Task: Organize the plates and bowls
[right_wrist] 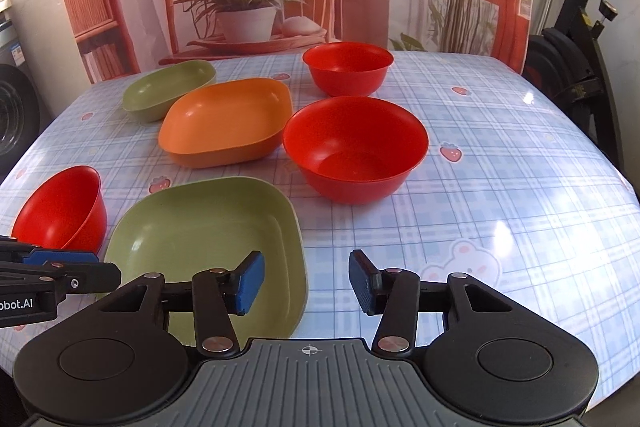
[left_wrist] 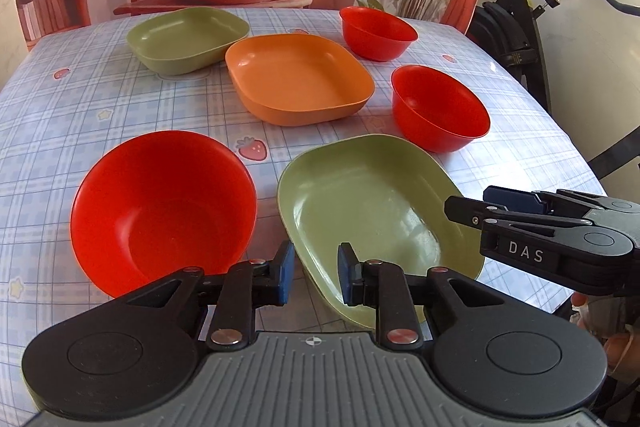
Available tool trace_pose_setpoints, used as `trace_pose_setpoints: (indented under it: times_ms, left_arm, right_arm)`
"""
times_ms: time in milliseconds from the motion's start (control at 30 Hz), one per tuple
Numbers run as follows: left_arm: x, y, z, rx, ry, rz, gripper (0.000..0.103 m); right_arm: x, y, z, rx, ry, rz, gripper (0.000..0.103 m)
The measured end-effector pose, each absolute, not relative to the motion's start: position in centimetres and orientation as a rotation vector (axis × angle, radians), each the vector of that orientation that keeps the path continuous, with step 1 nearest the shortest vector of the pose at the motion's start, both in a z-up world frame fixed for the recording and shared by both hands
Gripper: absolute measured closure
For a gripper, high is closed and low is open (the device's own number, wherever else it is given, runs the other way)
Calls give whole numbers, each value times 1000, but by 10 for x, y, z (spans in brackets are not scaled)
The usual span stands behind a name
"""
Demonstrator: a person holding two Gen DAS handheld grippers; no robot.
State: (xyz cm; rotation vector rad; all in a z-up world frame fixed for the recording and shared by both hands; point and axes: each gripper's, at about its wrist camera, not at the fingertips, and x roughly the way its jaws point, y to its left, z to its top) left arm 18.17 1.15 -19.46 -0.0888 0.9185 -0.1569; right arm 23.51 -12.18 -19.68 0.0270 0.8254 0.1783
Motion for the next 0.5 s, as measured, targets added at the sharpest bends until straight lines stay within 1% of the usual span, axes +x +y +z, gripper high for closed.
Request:
trace_pose_setpoints:
  times_ms: [133, 200, 267, 367, 433, 500]
  left_arm:
    - [182, 4, -195, -50, 922, -155, 78]
    - [182, 5, -197, -55, 933, -147, 78]
    - [185, 6, -199, -59, 950, -130, 78]
    - [186, 8, -202, -70, 968, -119, 78]
    - [186, 7, -204, -73, 980, -120, 79]
    - [188, 6, -206, -80, 990, -126, 83]
  right_arm:
    - [236, -121, -204, 31, 836, 206, 74]
    - [238, -123, -207, 43, 839, 223, 76]
    - [238, -124, -209, 52, 840, 231, 84]
    - [239, -127, -211, 74, 845, 233, 91]
    - [239, -130, -212, 88, 847, 232, 91]
    - [239, -132, -214, 101, 850, 232, 94]
